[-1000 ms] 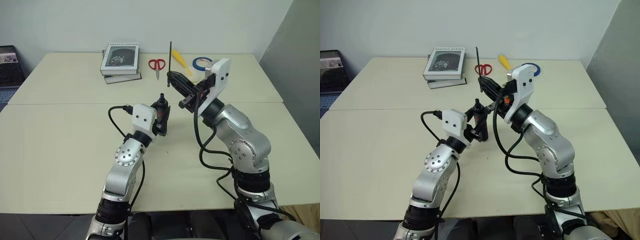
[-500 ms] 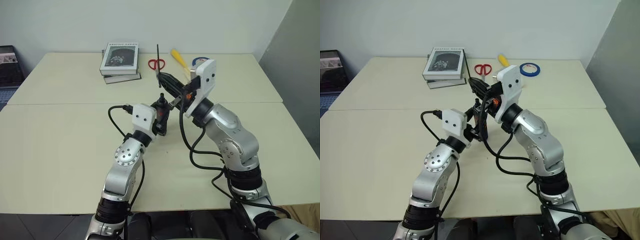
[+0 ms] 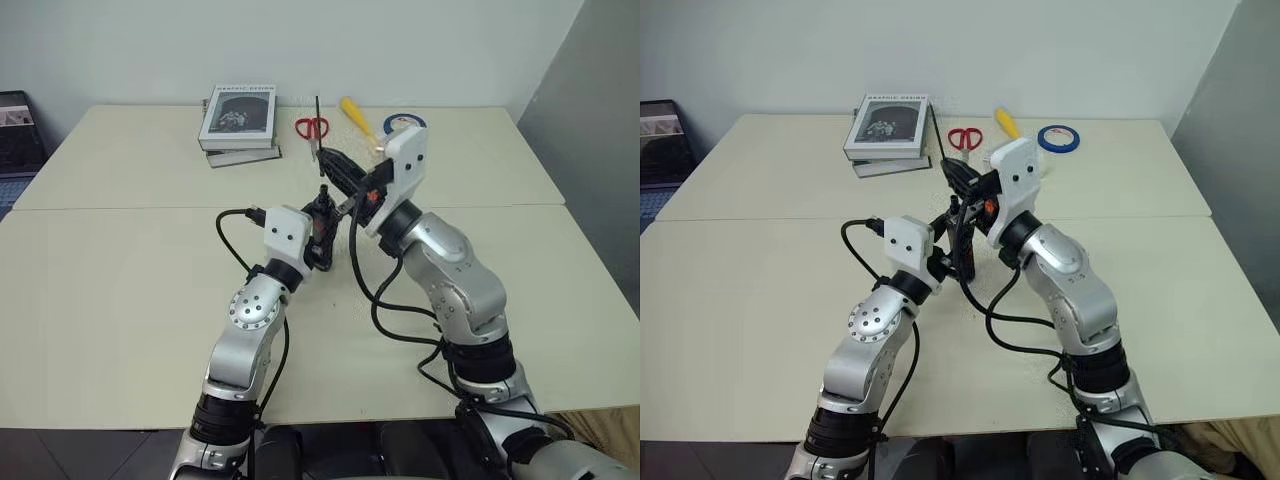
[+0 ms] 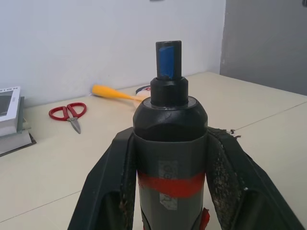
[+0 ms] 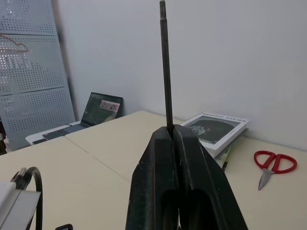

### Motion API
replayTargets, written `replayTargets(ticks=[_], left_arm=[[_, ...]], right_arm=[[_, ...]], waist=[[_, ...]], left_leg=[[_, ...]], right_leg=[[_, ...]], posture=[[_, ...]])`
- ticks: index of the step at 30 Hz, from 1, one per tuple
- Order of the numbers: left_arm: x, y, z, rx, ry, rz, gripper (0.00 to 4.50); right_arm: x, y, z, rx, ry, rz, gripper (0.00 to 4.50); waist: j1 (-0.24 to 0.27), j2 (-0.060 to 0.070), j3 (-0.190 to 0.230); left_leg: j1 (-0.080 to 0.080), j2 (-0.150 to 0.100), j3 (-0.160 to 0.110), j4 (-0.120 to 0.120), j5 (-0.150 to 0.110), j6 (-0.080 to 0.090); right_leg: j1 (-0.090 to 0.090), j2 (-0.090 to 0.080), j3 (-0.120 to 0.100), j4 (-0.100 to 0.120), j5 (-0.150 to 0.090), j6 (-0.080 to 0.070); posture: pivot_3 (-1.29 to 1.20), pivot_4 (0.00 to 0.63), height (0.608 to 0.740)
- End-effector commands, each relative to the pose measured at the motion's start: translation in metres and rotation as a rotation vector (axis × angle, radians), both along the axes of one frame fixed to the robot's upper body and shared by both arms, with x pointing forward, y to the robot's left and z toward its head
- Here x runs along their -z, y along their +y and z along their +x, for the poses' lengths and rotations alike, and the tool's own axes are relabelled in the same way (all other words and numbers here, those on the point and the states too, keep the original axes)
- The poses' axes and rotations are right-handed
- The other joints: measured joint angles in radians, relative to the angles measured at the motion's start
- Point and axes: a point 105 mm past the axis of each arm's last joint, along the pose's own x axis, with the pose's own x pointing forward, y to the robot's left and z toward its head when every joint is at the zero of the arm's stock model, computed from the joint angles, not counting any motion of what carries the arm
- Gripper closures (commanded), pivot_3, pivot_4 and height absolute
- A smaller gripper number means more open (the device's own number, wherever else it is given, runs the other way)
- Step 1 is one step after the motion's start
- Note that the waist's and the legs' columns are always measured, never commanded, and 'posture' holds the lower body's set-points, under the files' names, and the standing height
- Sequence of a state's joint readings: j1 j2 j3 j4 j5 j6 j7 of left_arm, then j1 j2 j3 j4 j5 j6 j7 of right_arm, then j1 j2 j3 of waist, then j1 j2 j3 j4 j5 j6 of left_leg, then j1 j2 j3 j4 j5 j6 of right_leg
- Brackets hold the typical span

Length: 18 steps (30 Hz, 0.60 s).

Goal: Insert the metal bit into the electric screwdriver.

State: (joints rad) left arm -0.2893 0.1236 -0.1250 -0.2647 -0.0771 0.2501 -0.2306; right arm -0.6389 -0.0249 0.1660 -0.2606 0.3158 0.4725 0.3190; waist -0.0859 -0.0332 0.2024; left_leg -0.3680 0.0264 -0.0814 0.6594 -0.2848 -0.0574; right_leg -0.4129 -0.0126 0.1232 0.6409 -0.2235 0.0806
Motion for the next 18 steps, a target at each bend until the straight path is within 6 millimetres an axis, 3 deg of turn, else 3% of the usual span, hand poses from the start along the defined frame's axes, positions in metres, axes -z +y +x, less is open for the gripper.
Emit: replayTargets(ticks=[1, 18], left_arm=[[-0.0098, 0.0073, 0.0005, -0.028, -0.037, 0.001, 2.86], [-0.0085, 0.0086, -0.0012, -0.033, -0.034, 0.003, 2.86]], right_arm=[[-0.0119, 0.0011, -0.0107, -0.013, -0.056, 0.026, 4.50], [-0.0113, -0.0047, -0.0099, 0.017, -0.066, 0.035, 4.50]], waist=[[0.000, 0.000, 0.000], [-0.001, 0.000, 0.000]], left_leg=[[0.000, 0.000, 0.000, 0.000, 0.000, 0.000], [-0.001, 0.000, 0.000, 0.000, 0.000, 0.000]], right_leg=[[0.000, 0.000, 0.000, 0.000, 0.000, 0.000], [-0.002, 0.000, 0.000, 0.000, -0.001, -0.001]], posture=[[0.00, 0.150, 0.740], [0.00, 0.150, 0.740]])
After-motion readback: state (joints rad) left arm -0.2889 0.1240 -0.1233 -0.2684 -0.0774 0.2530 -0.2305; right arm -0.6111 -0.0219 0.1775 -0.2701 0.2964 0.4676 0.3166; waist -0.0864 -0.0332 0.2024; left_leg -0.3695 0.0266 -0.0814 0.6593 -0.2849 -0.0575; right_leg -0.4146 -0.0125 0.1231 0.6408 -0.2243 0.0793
